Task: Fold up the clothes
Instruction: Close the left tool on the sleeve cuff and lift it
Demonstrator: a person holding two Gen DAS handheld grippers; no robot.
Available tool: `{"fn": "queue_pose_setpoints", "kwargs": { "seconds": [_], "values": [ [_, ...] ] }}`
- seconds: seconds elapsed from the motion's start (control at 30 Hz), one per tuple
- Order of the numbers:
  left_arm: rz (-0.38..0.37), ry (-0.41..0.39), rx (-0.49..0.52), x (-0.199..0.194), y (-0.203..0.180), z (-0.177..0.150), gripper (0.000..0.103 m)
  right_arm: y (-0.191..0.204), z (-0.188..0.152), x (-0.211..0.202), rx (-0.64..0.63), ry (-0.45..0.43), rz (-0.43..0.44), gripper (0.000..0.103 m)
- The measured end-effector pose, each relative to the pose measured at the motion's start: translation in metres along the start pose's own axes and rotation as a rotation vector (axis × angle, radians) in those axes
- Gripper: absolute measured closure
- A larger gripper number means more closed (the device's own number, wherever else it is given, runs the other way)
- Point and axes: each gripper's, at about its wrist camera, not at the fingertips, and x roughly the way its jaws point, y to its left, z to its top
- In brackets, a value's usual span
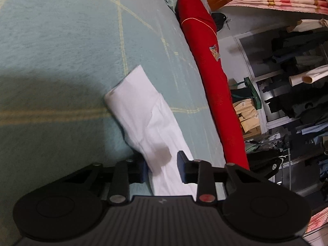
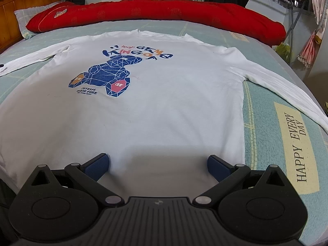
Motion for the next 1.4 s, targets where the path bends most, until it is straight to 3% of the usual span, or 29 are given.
{"fn": "queue_pose_setpoints", "kwargs": {
  "seconds": [0.17,0.67,0.97,1.1,1.4],
  "values": [
    [0.032,-0.018,0.000,0.006,0.004,-0.002,0.093,0.001,-0.001,0.000,0.002,-0.003,-0.005,0.000],
    [0.078,-0.035,0.066,0.003,0.000,-0.008,0.094,0.001,-0.001,0.000,0.003,-0.007,-0.004,0.000],
    [0.148,-0.046,0.199,0.000,-0.028,-0.009,0.099,0.002,-0.001,0.000,0.004,-0.006,-0.004,0.000],
    [0.139,-0.040,0.236,-0.005,-0.042,-0.008,0.100,0.002,0.000,0.000,0.004,-0.002,-0.003,0.000],
    [0.025,-0.003,0.369,-0.018,-0.098,-0.024,0.100,0.002,0.006,-0.005,-0.014,0.011,0.012,0.000]
  ]
}}
